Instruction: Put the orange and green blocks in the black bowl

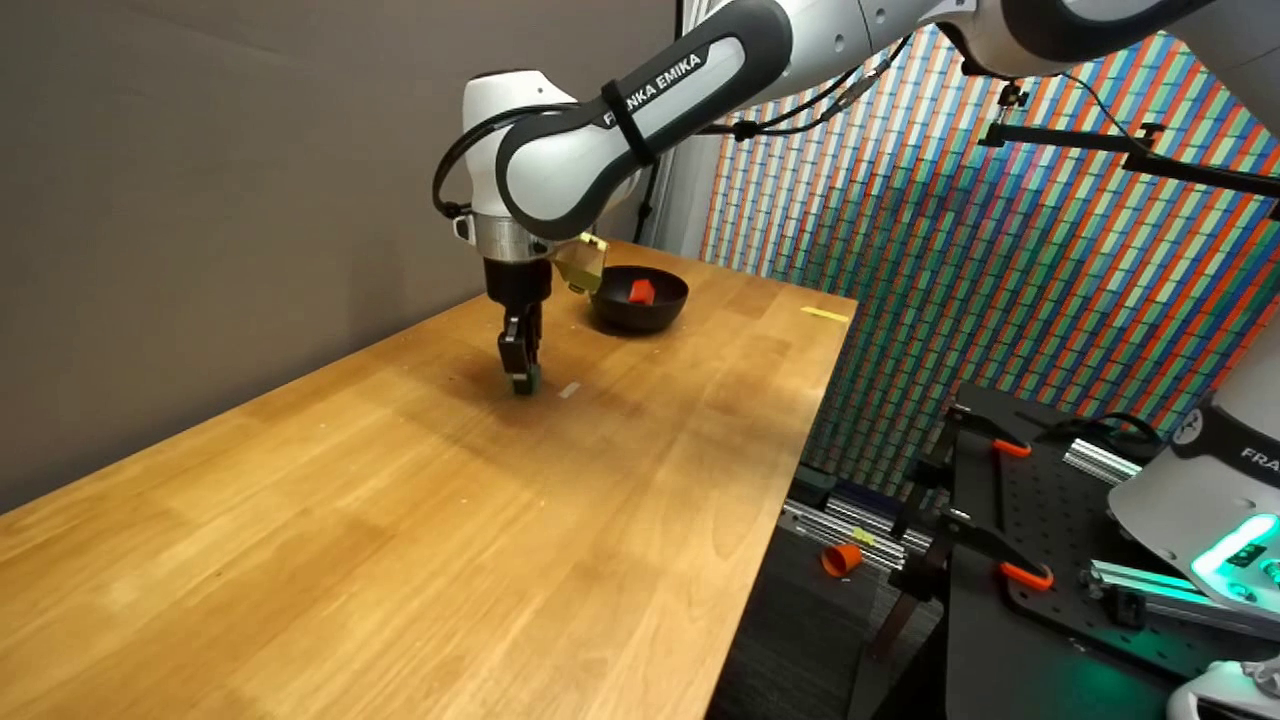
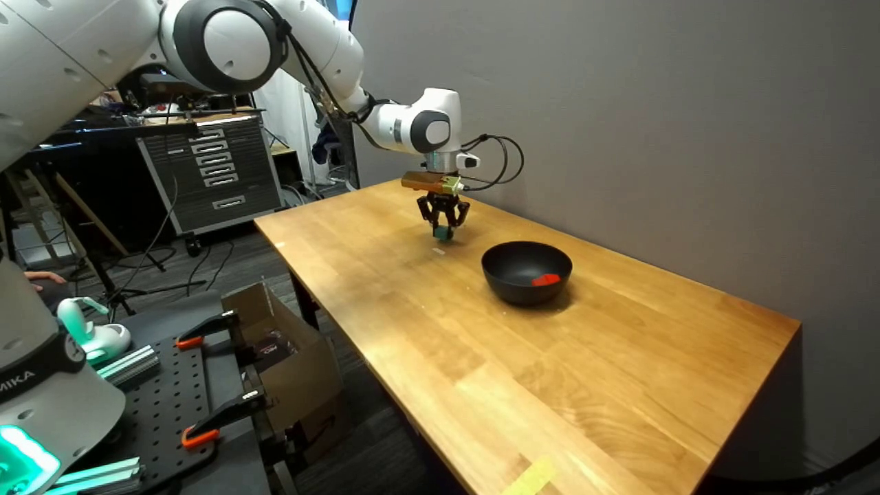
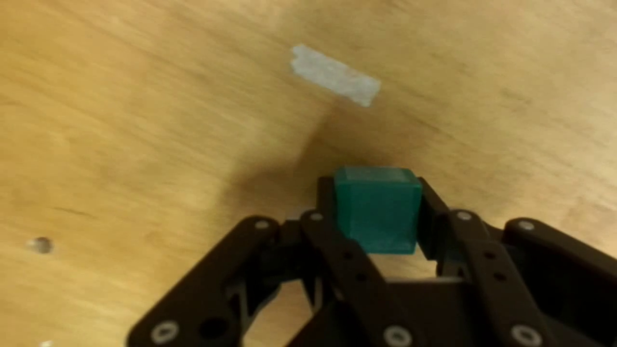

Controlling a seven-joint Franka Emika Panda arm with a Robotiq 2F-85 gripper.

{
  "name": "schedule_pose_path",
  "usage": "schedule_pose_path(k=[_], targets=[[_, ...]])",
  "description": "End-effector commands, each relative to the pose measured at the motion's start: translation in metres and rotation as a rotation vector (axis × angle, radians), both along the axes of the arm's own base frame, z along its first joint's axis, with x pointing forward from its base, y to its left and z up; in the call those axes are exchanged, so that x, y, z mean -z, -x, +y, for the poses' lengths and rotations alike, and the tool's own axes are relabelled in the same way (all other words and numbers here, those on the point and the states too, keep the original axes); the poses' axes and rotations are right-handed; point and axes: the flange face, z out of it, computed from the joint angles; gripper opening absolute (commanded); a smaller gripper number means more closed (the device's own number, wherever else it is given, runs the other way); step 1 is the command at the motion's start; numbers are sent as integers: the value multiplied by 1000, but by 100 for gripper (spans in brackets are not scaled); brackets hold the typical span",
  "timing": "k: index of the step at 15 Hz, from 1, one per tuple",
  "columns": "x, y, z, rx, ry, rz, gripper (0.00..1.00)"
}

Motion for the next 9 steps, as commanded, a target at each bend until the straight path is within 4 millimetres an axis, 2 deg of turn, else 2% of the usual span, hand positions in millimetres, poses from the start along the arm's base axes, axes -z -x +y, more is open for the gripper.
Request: schedule_pose_path(k=[1, 6, 9], targets=[[-37, -24, -57, 123, 75, -112, 20], [-76, -37, -143, 321, 168, -197, 19], [-95, -35, -178, 432, 203, -216, 19]])
